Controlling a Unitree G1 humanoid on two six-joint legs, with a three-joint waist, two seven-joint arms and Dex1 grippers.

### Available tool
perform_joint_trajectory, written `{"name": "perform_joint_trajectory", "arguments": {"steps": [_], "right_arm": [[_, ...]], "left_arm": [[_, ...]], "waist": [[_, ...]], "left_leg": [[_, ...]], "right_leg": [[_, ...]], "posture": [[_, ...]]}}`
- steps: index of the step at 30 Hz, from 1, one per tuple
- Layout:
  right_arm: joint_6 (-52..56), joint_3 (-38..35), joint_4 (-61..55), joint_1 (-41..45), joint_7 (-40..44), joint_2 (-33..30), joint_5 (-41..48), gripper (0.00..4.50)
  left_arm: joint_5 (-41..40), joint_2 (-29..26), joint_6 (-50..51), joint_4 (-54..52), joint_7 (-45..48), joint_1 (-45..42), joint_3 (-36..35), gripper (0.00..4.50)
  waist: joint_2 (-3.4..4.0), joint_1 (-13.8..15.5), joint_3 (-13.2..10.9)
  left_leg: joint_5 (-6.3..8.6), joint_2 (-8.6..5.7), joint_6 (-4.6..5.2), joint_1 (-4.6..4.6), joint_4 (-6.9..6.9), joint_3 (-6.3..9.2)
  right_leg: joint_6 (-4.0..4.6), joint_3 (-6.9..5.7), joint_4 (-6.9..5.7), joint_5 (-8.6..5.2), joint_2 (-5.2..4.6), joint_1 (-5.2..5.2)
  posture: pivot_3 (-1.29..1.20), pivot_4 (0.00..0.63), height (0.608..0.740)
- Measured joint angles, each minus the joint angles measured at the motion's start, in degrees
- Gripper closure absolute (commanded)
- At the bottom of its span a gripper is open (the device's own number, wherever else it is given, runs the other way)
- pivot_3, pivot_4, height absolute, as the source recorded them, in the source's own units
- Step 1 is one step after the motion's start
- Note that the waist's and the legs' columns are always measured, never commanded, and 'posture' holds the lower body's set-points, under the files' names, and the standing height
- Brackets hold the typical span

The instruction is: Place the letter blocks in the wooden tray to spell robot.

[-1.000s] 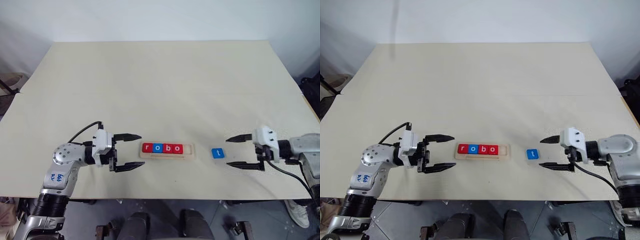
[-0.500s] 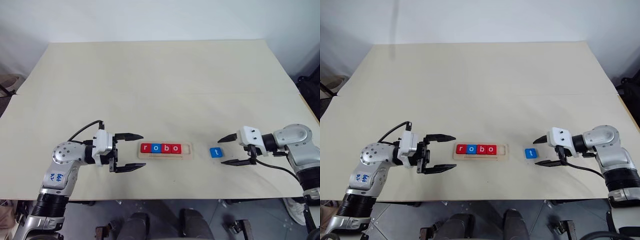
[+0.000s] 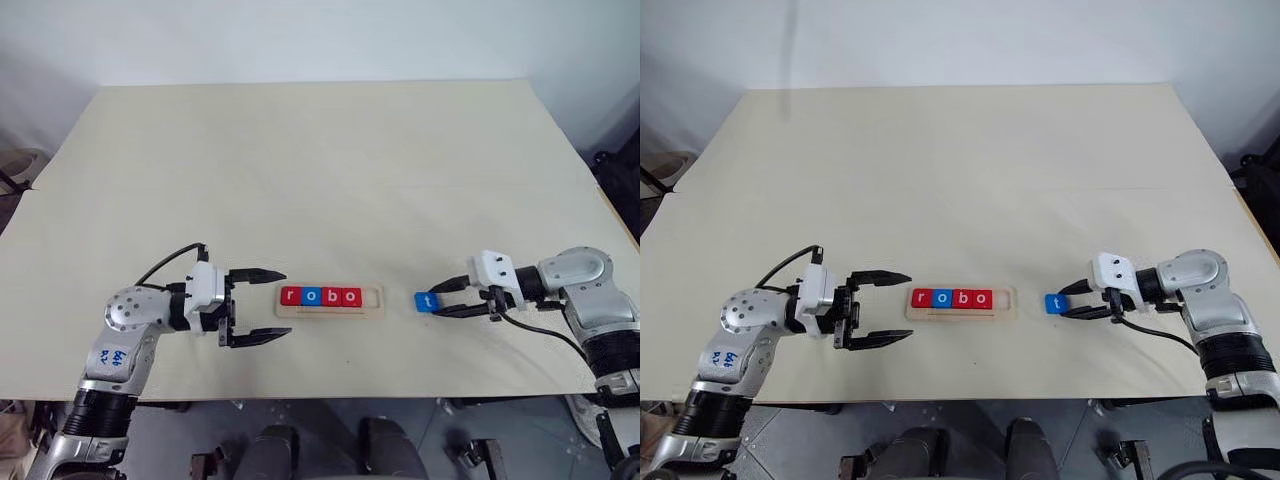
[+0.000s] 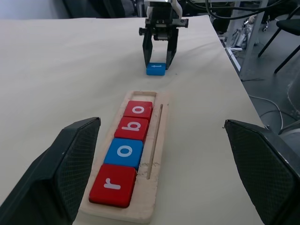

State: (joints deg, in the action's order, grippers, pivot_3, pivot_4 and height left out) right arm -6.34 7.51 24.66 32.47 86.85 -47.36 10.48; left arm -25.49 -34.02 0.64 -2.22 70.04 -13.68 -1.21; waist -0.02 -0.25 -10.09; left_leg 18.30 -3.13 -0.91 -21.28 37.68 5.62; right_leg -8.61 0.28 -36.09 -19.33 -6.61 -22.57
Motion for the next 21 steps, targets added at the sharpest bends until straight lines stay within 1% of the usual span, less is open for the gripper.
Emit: {"name": "perform_joint_trajectory", "arguments": {"steps": [5, 9, 14, 21], "right_arm": [[9.58, 1.63, -9.78, 3.00, -0.84, 2.90, 1.69, 3.03], [14.07, 4.14, -12.85, 2.85, -2.49, 5.28, 1.32, 3.03], [15.31, 6.26, -12.77, 2.87, -6.40, 7.37, -1.57, 3.03], [15.43, 6.71, -12.17, 3.01, -7.60, 7.44, -2.78, 3.03]], "left_arm": [[0.00, -0.28, 0.00, -0.31, -0.56, 0.60, -0.10, 0.00], [0.00, -0.30, 0.00, -0.72, -1.17, 0.94, -0.21, 0.00], [0.00, -0.30, 0.00, -1.64, -2.14, 1.45, -0.29, 0.00], [0.00, -0.31, 0.00, -1.79, -3.00, 2.28, -0.36, 0.00]], "waist": [[0.00, 0.15, 0.00], [0.00, 0.36, 0.00], [0.00, 0.17, 0.00], [0.00, 0.14, 0.00]], "left_leg": [[0.01, 0.01, -0.02, -0.02, 0.00, 0.06], [0.02, -0.07, -0.01, -0.07, 0.03, 0.09], [0.02, -0.06, -0.01, -0.08, 0.01, 0.09], [0.02, -0.05, -0.01, -0.08, 0.00, 0.09]], "right_leg": [[0.00, -0.03, 0.01, 0.00, -0.01, 0.00], [0.00, -0.05, 0.03, 0.00, -0.06, -0.01], [0.00, -0.05, 0.02, 0.00, -0.04, -0.04], [0.00, -0.06, 0.01, 0.00, -0.03, -0.05]], "posture": [[0.00, 0.150, 0.740], [0.00, 0.150, 0.740], [0.00, 0.150, 0.740], [0.00, 0.150, 0.740]]}}
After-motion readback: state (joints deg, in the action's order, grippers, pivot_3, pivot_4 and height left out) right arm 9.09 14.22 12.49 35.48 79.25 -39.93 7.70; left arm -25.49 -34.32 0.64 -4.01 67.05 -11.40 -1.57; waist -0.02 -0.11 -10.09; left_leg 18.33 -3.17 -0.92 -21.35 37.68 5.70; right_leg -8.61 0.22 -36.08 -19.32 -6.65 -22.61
